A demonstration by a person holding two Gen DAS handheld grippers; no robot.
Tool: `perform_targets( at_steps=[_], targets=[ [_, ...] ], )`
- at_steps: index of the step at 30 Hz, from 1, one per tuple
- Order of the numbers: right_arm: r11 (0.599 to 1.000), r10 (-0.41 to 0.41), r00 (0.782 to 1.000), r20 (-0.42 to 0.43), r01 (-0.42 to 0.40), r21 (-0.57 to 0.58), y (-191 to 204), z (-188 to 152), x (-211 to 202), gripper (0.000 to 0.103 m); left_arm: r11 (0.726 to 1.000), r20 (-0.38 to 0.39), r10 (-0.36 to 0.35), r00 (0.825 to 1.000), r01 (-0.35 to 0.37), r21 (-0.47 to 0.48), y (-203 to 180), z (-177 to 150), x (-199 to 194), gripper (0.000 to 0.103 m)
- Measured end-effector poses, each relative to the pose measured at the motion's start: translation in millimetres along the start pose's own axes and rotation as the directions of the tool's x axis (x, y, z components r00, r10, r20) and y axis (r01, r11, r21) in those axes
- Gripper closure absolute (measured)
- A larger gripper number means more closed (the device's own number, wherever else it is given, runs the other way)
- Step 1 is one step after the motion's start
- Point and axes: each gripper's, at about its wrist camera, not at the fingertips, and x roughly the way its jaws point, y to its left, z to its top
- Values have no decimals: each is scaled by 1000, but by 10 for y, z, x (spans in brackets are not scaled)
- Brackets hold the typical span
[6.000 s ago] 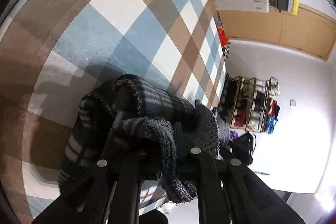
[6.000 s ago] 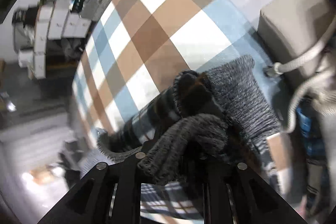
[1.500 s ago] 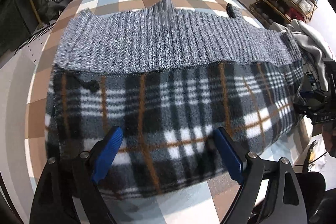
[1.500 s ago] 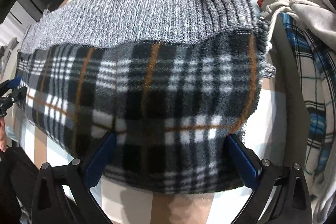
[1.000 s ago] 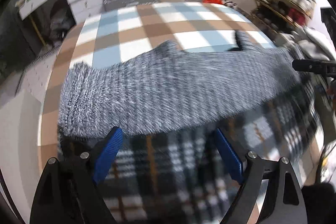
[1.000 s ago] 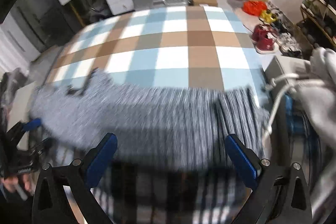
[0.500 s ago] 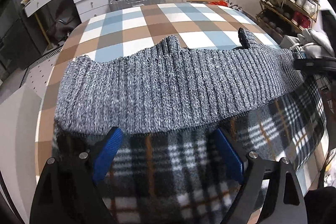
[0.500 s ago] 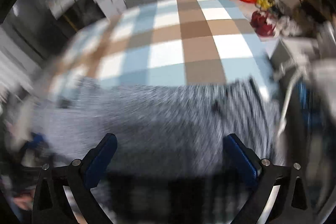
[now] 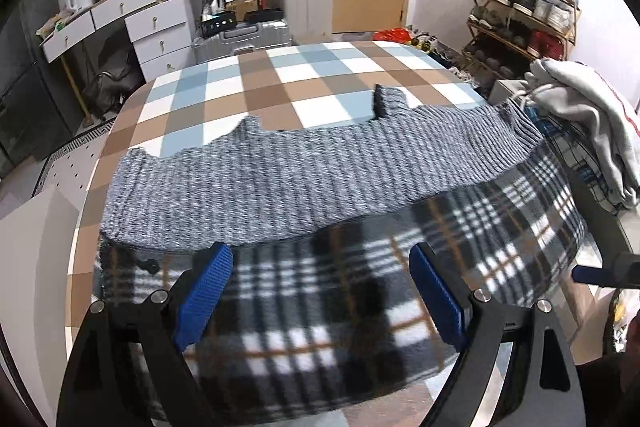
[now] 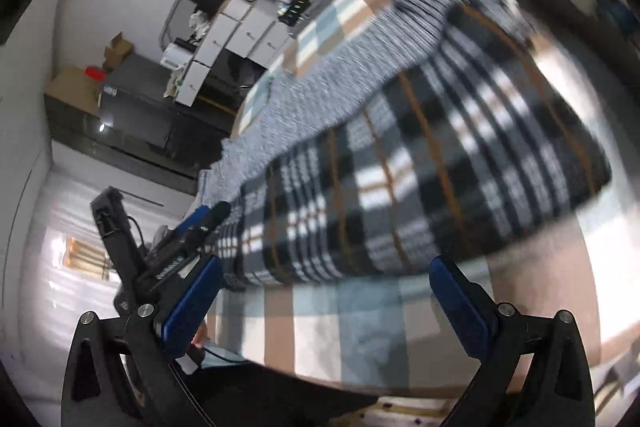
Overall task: Fold large clothes
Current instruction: 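Grasp the plaid fleece end of the shirt with the right tool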
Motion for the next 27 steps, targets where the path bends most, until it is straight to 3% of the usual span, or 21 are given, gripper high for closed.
perform_targets(
  at_steps=[2, 5, 9, 15, 19, 22, 25, 27],
  targets=[
    [996, -44, 999, -31, 46, 74, -137, 11, 53, 0, 1000, -14, 11, 1000, -11, 9, -26, -3, 44, 16],
    [976, -28, 998, -50, 38, 213, -347, 100, 124, 0, 1000, -39, 20, 999, -20, 7, -41, -16, 112, 16],
    [975, -76, 997, -26, 80, 207, -264, 228, 149, 0, 1000, -84, -1, 996, -1, -26, -4, -30, 234, 16],
    [961, -134, 991, 25, 124, 247, -296, 415, 280, 0, 1000, -86, 0, 996, -3, -28, -22, -25, 285, 16],
    [964, -177, 981, 83, 155, 216, -249, 534, 354, 0, 1000, -104, 5, 995, -7, -18, -68, -59, 330, 15],
    [978, -159, 978, 135, 137, 156, -134, 626, 354, 0, 998, -138, -32, 990, 24, -59, -34, -93, 408, 11],
    [996, -89, 976, 200, 84, 32, 141, 664, 303, 0, 998, -151, -33, 988, 24, -58, -53, -79, 404, 11],
    [996, 5, 970, 244, 17, -91, 350, 639, 241, 0, 998, -154, -33, 988, 25, -60, -58, -78, 400, 10]
  ],
)
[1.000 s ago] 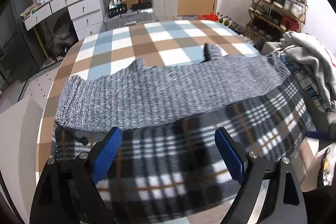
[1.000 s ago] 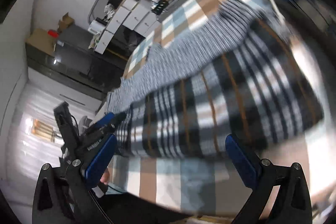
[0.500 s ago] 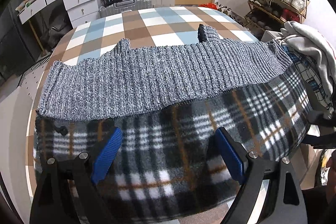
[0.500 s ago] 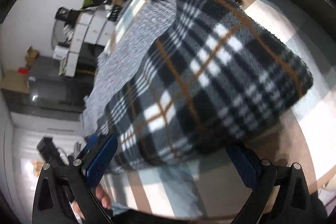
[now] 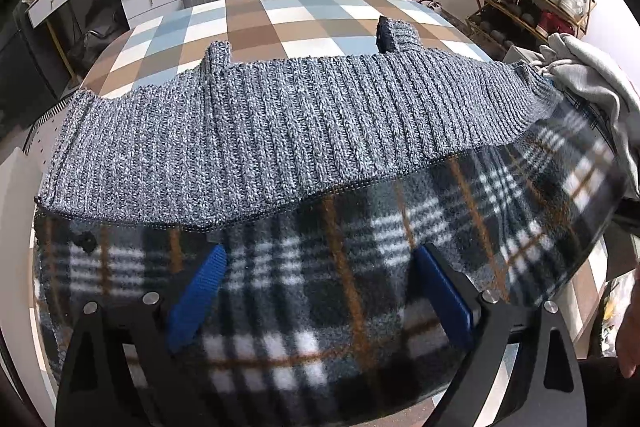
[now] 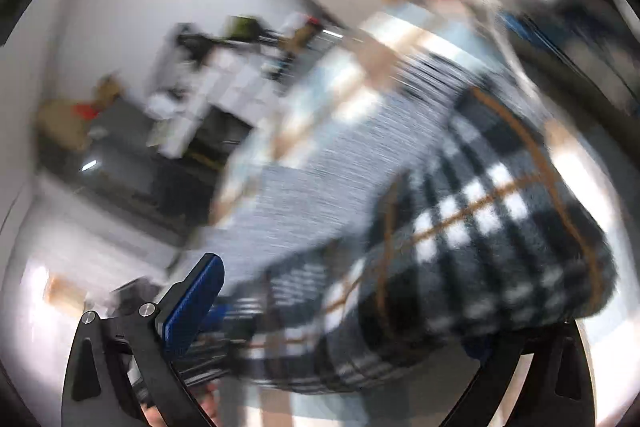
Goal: Fold large clothes
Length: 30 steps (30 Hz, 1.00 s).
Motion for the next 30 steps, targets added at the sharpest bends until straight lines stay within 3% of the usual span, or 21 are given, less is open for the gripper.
perform_targets(
  at_steps=[3, 8, 11, 13, 14, 15, 17, 19, 21, 26, 30],
  targets=[
    [995, -77, 996, -46, 74, -59, 13, -46, 131, 0, 1000, 1, 5, 1000, -5, 2, -9, -8, -9, 10],
    [979, -147, 983, -111, 161, 129, -450, -35, 273, 0, 1000, -2, 9, 1000, -9, 5, -9, -12, -23, 10],
    [970, -176, 983, -57, 183, 163, -534, 51, 198, 0, 1000, -7, 5, 1000, -5, 5, 15, 16, -4, 10],
    [967, -180, 983, -33, 183, 175, -555, 66, 160, 7, 1000, -8, 7, 1000, -7, 2, 18, 18, 0, 10],
    [966, -182, 983, -29, 184, 180, -553, 65, 161, 17, 1000, -7, 11, 1000, -11, 4, 13, 17, 2, 10],
    [964, -202, 979, -28, 204, 170, -536, 54, 160, 38, 1000, -4, 15, 1000, -15, 3, 6, 11, 2, 10],
    [960, -243, 970, -30, 245, 134, -498, 39, 163, 62, 1000, -3, 21, 1000, -21, 3, -10, 5, 1, 10],
    [963, -248, 969, -21, 249, 108, -483, 29, 135, 74, 1000, -2, 25, 1000, -25, 2, -19, -6, -3, 10],
    [967, -228, 973, -12, 228, 116, -502, 53, 112, 80, 999, 6, 36, 999, -36, -8, -37, -22, -10, 11],
    [974, -221, 975, 29, 219, 63, -500, 92, -59, 84, 998, 8, 59, 998, -59, -6, -188, -46, 2, 10],
    [979, -196, 973, 123, 201, -27, -310, 164, -360, 85, 999, -3, 38, 999, -38, 31, -407, -83, 0, 10]
  ],
)
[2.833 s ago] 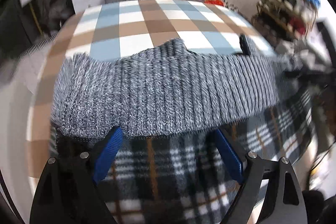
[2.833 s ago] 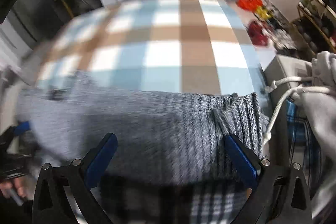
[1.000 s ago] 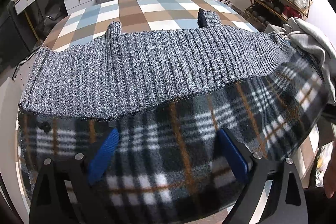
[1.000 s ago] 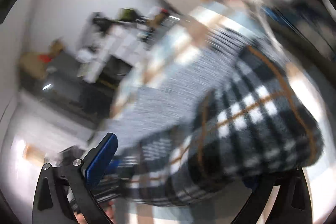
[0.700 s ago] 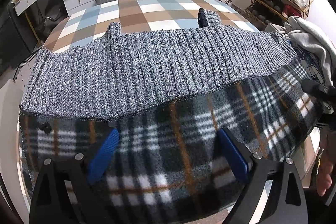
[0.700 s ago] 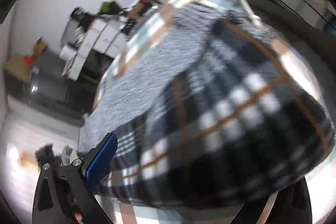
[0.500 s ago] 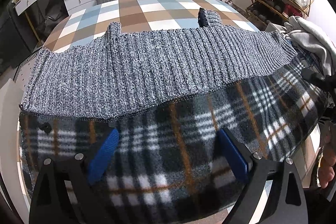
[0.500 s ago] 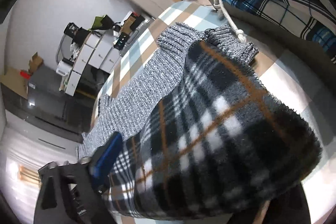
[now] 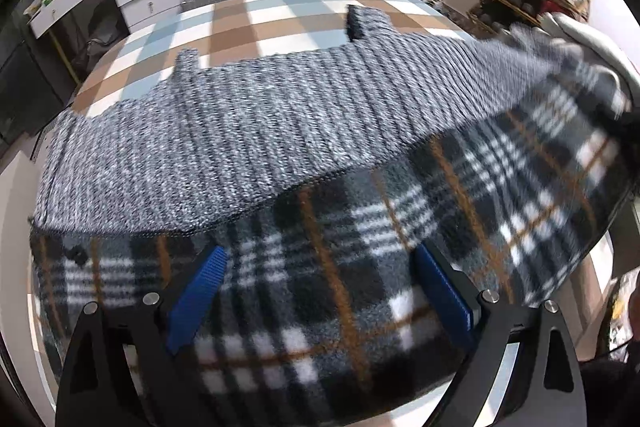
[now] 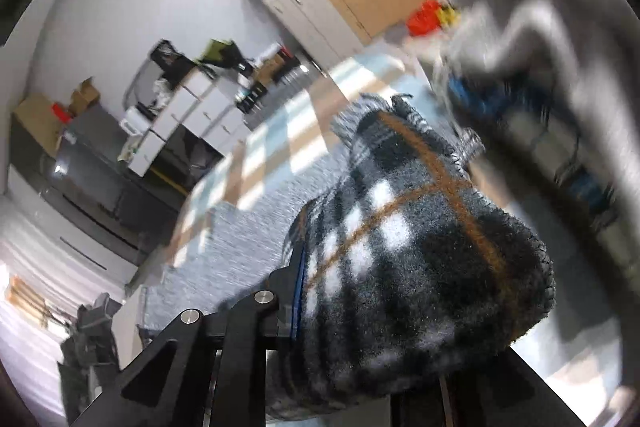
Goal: Fold large clothes
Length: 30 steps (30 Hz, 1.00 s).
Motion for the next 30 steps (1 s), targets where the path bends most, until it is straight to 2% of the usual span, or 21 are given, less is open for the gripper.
perform_targets(
  at_steps=[2, 4, 7, 9, 11, 14, 17, 19, 20, 23, 27, 30],
  targets=[
    [999, 4, 1000, 31, -3, -48, 66, 21, -82, 85, 1000, -2, -10, 1000, 10, 22, -118, -10, -14, 10],
    [996, -37, 999, 9, 37, -84, 60, 0, -64, 84, 999, 4, -3, 1000, 3, 49, -244, -15, -25, 11],
    [994, -101, 992, -74, 98, -44, -122, -34, 107, 83, 998, 10, 27, 1000, -28, 56, -302, 5, -4, 11],
    [994, -105, 988, -115, 107, 6, -274, -39, 190, 79, 999, -1, 24, 1000, -24, 43, -273, 29, 3, 11],
    [994, -104, 987, -126, 108, 27, -343, -44, 226, 76, 999, -6, 21, 1000, -20, 44, -255, 39, 4, 10],
    [992, -123, 984, -131, 124, 0, -308, -50, 284, 71, 998, 4, 24, 1000, -24, 50, -262, 20, 2, 10],
    [988, -151, 981, -121, 150, -24, -256, -50, 344, 69, 998, 11, 32, 999, -33, 57, -281, 15, -3, 9],
    [988, -154, 982, -108, 151, -34, -248, -32, 326, 72, 998, 3, 34, 999, -34, 57, -301, 21, -28, 9],
    [988, -152, 984, -92, 149, -41, -230, -30, 301, 78, 998, 0, 28, 1000, -28, 54, -300, 31, -52, 9],
    [988, -139, 990, -34, 136, -70, -148, -31, 187, 82, 998, 30, -58, 998, 57, 38, -239, 78, -153, 9],
    [984, -123, 992, 36, 126, -123, -11, -50, 48, 83, 998, -7, -42, 999, 43, 37, -236, 74, -31, 9],
    [985, -108, 993, 56, 114, -130, 28, -52, -1, 84, 998, 0, -32, 999, 32, 46, -283, 67, 11, 9]
  ],
)
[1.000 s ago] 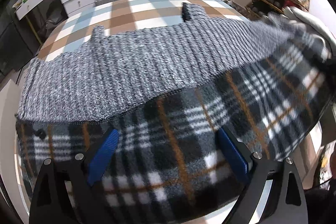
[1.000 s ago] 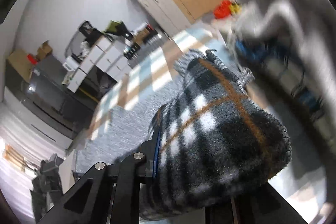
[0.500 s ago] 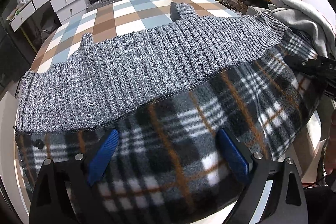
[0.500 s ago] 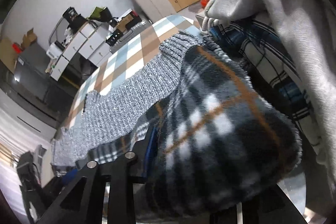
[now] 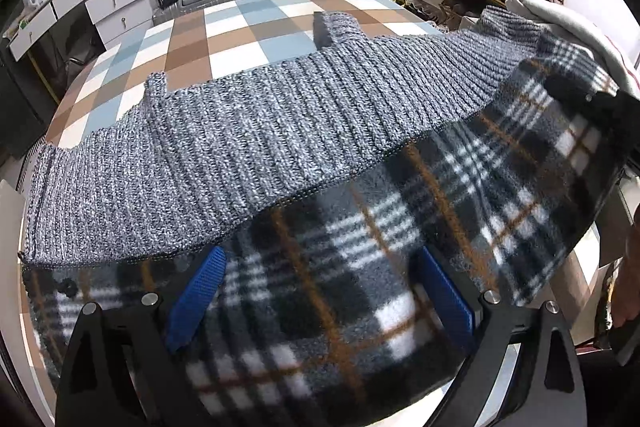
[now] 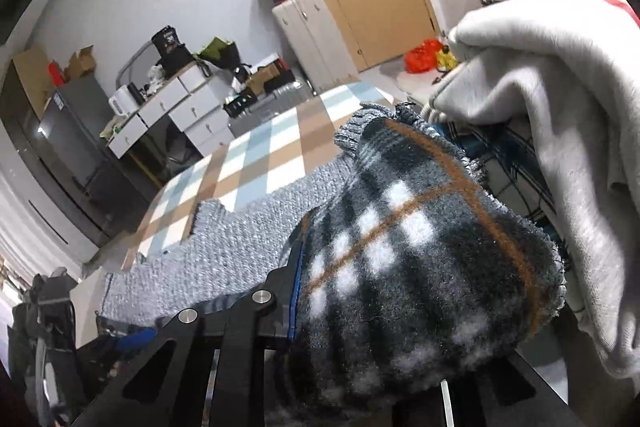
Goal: Fold large clothes
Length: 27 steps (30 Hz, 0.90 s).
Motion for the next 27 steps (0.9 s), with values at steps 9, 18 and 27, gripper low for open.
perform_targets(
  at_steps=[9, 18, 27],
  targets=[
    [999, 29, 993, 113, -26, -34, 15, 95, -357, 85, 997, -31, -75, 997, 74, -27, -240, 106, 75, 9],
    [998, -24, 990, 142, 33, -60, -51, 80, -472, 85, 974, 48, -226, 973, 227, -14, -441, 341, -343, 9],
    [999, -21, 991, 135, 27, -45, -55, 69, -485, 85, 986, -23, -137, 990, 134, -95, -239, 763, 41, 10]
  ],
)
